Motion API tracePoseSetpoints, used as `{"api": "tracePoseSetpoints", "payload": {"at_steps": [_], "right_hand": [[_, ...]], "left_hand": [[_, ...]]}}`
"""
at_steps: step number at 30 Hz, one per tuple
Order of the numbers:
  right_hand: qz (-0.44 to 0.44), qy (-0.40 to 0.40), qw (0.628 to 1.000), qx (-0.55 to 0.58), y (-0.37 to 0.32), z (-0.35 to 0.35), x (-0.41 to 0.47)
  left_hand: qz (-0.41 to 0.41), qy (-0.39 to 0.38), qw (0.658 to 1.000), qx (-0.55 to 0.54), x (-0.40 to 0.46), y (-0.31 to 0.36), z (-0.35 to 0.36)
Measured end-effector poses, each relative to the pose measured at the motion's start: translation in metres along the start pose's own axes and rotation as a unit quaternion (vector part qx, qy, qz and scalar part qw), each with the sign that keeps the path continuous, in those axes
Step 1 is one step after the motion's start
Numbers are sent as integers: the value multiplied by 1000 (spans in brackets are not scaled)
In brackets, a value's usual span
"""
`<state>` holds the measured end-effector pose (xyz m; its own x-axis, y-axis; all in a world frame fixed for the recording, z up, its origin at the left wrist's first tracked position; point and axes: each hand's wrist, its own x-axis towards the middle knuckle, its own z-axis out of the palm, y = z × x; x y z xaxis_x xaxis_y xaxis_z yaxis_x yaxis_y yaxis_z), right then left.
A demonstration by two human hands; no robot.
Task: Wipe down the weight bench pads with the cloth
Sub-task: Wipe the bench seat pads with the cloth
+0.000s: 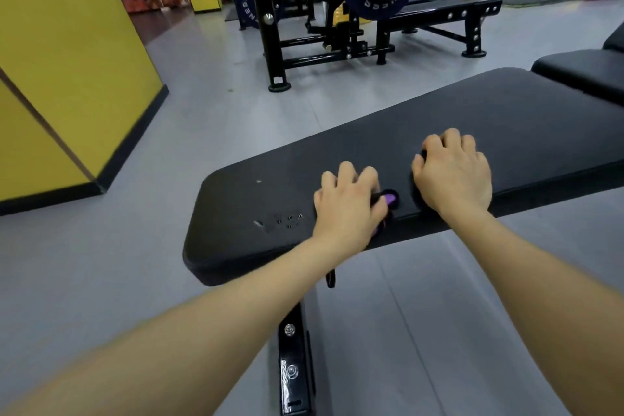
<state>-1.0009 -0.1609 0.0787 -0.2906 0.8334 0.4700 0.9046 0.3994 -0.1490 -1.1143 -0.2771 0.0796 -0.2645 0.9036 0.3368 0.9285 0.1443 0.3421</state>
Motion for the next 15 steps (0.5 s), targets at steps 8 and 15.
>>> {"api": "tracePoseSetpoints", "payload": {"at_steps": [8, 15], "right_hand": [[4, -7, 1000, -12, -5, -3, 2], [16, -11, 1000, -19, -2, -2, 2]], "left_hand": [[-160, 23, 986, 29, 51, -42, 3], [-29, 45, 998, 20, -11, -29, -7]]}}
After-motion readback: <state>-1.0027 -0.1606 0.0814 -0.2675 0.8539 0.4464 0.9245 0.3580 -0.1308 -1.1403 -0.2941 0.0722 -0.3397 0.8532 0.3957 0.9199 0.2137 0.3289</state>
